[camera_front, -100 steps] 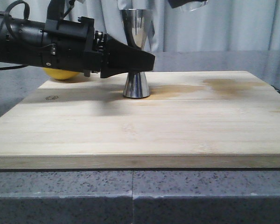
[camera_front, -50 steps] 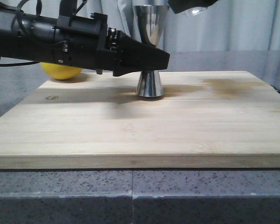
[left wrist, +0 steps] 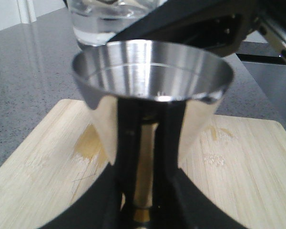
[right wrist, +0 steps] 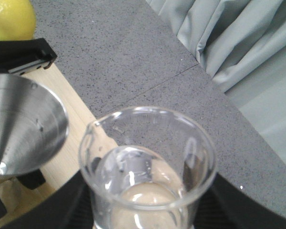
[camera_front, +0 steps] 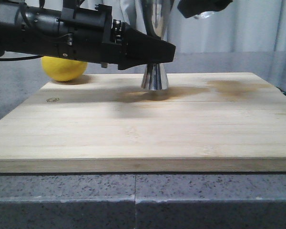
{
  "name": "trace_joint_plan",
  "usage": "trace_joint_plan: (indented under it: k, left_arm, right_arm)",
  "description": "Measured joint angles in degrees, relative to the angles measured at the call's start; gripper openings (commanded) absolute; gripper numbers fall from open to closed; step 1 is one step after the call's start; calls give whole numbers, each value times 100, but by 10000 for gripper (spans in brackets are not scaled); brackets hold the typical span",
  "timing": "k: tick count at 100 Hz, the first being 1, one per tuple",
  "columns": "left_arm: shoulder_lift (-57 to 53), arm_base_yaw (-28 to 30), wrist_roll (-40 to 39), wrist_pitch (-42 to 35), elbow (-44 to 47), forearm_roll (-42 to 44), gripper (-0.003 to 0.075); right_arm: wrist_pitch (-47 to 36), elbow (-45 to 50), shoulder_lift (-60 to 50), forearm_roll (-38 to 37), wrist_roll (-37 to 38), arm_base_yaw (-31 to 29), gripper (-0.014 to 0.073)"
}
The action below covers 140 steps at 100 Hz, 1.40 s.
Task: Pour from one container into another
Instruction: 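Tilt the beaker with the right gripper, pouring liquid into the jigger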
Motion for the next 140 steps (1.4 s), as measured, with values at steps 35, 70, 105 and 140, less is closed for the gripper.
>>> trace_joint_plan:
  k: [35, 70, 105, 140]
  left_arm:
    - [0, 0, 0, 0, 0, 0, 62]
    - [0, 0, 0, 0, 0, 0, 62]
    - [0, 0, 0, 0, 0, 0, 62]
    - [0, 0, 0, 0, 0, 0, 62]
  right_arm:
    - [10, 0, 0, -566, 0, 251, 277]
    - [10, 0, 0, -1296, 0, 260, 277]
    - [-24, 0, 0, -1794, 0, 260, 279]
    - [-189, -8, 0, -2124, 0, 260, 279]
